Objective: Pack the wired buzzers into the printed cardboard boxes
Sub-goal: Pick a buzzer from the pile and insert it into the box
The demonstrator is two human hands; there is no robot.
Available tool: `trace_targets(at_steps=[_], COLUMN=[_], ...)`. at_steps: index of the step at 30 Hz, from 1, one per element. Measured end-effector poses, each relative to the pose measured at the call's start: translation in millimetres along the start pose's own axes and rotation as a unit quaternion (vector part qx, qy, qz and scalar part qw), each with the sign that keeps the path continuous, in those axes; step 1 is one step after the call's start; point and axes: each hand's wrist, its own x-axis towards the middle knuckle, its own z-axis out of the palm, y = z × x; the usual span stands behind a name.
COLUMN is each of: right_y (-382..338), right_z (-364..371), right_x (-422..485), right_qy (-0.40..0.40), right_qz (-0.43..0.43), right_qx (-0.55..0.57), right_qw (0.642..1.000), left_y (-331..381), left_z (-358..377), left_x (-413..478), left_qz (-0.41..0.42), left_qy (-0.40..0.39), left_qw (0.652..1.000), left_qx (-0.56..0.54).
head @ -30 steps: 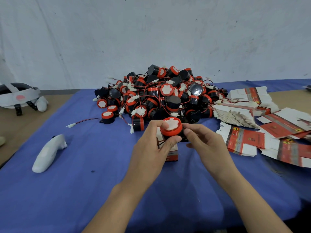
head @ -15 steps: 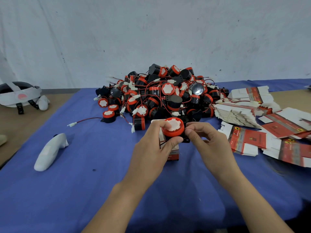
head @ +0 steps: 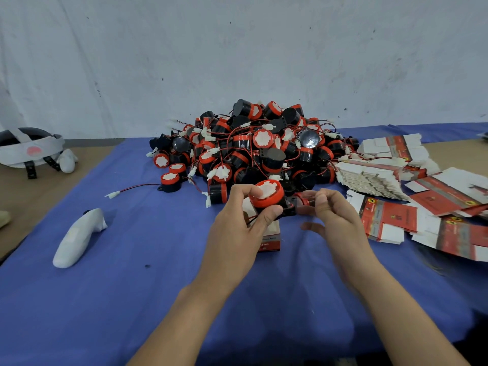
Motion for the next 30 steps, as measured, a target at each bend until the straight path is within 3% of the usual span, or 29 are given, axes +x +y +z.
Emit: trace_targets(at_steps=[10,14,18,24,27,30], right_y=[-3.0,4.2,13.9,4.3,-1.7,-2.8], right_z=[-10.8,-11.0,-11.7,-7.3,-2.9,-1.8], right_x=[11.3,10.0,7.2,4.9,1.9,1.6], right_qy=[0.120,0.068,0.025,0.036,-0.026,-0.081], right_qz=[0.086,0.076,0.046,-0.001,-0.035,-0.060], right_qx=[0.111,-0.041,-0.180,-0.085,-0.044,-0.089], right_qw=[0.983,0.994,0.982,0.996,0.998,0.991], left_y=[0.7,-0.7,-1.5,-1.9,-1.9,0.0], left_z=[-0.8,-1.0,-0.1,-1.0,-1.2,-0.8], left_x=[0.5,-0.2,-1.5,-1.0,-2.3,-3.7], left_qz=[-0.001,-0.004,-0.004,-0.002,0.008,0.025], left_qy=[0.013,0.003,-0.003,-0.005,-0.016,-0.022], left_qw=[1.000,1.000,1.000,1.000,0.999,0.998], left_qx=[-0.012,0.003,0.016,0.031,0.043,0.055])
